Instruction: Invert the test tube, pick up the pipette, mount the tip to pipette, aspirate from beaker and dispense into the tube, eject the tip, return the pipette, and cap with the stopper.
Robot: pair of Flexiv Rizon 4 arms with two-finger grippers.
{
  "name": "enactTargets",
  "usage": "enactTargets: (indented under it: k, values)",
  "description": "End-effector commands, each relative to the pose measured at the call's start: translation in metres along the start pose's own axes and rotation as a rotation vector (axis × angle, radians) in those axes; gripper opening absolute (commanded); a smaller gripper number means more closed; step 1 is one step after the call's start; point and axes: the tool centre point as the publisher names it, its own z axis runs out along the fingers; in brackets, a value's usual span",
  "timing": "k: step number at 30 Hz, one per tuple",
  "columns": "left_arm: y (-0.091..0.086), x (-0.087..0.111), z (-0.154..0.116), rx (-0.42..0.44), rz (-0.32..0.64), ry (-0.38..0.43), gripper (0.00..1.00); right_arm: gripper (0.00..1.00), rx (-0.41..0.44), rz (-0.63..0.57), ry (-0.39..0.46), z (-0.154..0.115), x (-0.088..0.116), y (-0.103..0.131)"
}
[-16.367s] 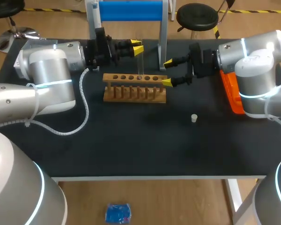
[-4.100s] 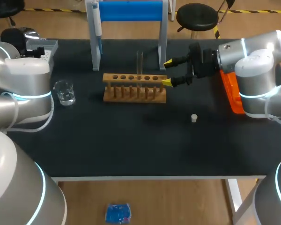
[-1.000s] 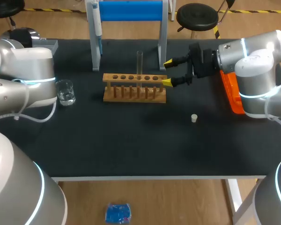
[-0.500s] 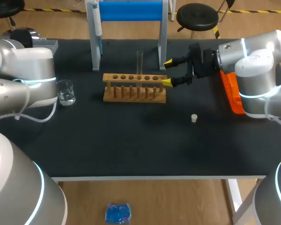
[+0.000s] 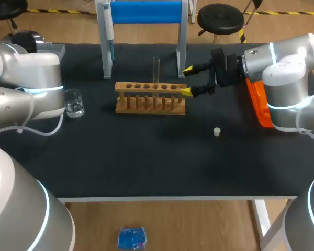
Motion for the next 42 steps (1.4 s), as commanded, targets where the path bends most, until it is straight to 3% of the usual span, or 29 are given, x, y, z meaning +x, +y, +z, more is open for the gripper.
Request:
enactTargets:
  k: [1,21,42]
  values:
    - [-0.001,0.0,0.003,-0.009,0.002,-0.002,0.0,1.0,0.0,-0.001,-0.002,-0.001,0.001,0.0]
    - [-0.002,-0.001,-0.005,0.002,0.001,-0.012,0.0,1.0,0.0,-0.001,-0.002,-0.001,0.001,0.0]
    - [-0.033,0.004,-0.035,0.053,0.044,-0.045,0.0,1.0,0.0,-0.001,-0.002,-0.001,0.001,0.0]
